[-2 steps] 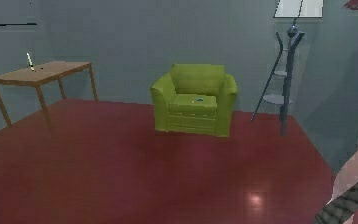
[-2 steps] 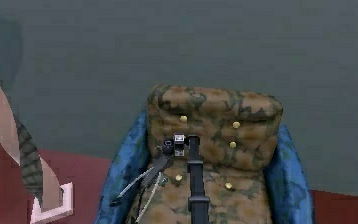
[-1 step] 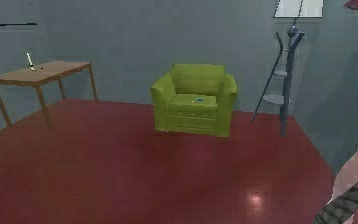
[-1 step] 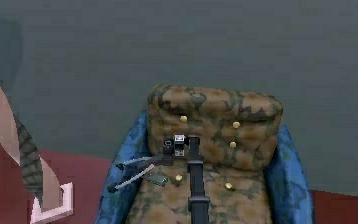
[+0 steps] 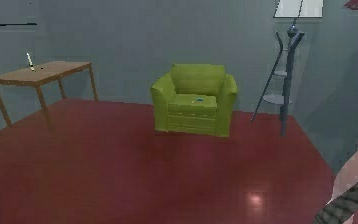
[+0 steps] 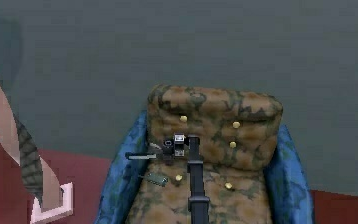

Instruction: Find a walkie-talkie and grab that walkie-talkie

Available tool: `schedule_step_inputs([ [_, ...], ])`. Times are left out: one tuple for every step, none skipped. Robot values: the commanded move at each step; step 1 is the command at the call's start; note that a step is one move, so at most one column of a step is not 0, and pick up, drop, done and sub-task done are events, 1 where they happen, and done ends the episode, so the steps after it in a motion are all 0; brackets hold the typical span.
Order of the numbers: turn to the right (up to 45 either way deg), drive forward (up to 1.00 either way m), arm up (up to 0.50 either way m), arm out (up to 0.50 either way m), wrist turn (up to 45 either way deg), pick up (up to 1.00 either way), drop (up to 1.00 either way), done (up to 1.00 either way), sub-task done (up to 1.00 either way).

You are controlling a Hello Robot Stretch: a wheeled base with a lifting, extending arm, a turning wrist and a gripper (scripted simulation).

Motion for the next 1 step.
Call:
schedule_step_inputs([
  [0.0,0.0,0.0,0.0,30.0,0.0,0.0,0.0,0.0],
])
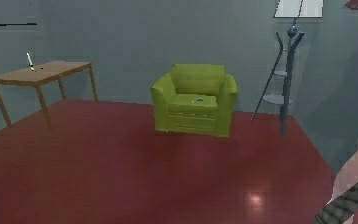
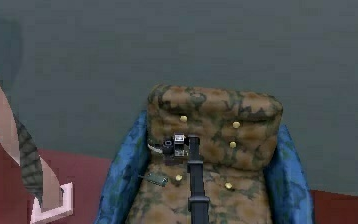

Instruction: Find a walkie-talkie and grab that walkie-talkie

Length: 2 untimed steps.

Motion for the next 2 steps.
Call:
schedule_step_inputs([
  [0.0,0.0,-0.3,0.0,0.0,0.0,0.0,0.0,0.0],
  [0.0,0.0,0.0,0.0,0.0,1.0,0.0,0.0,0.0],
])
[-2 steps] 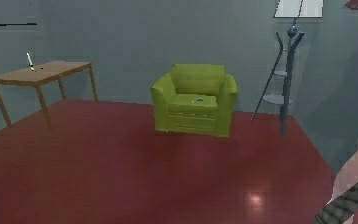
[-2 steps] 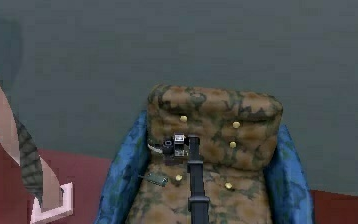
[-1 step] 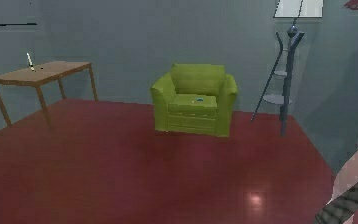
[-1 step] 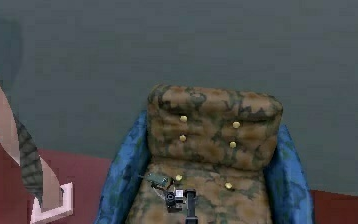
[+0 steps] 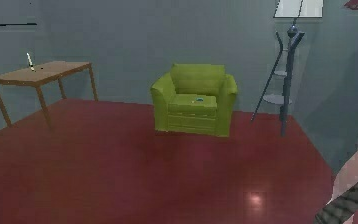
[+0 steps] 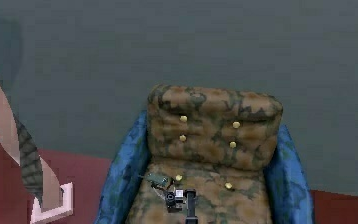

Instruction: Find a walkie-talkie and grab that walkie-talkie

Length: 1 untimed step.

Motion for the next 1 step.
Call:
schedule_step_inputs([
  [0.0,0.0,0.1,0.0,0.0,0.0,0.0,0.0,0.0],
])
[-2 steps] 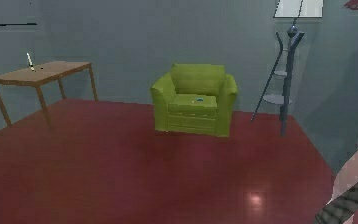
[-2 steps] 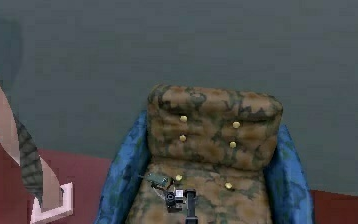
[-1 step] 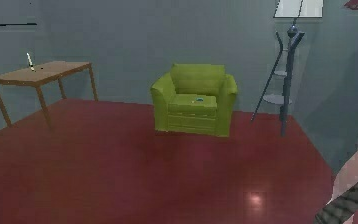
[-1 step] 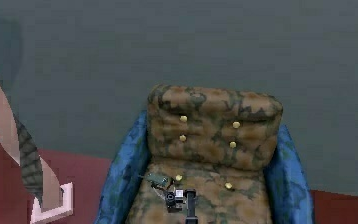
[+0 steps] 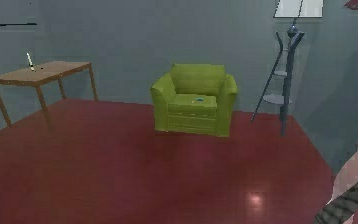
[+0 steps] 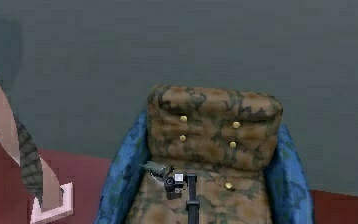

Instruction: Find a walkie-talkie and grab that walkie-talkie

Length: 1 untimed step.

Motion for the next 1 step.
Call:
schedule_step_inputs([
  [0.0,0.0,0.0,0.0,0.0,0.0,0.0,1.0,0.0],
])
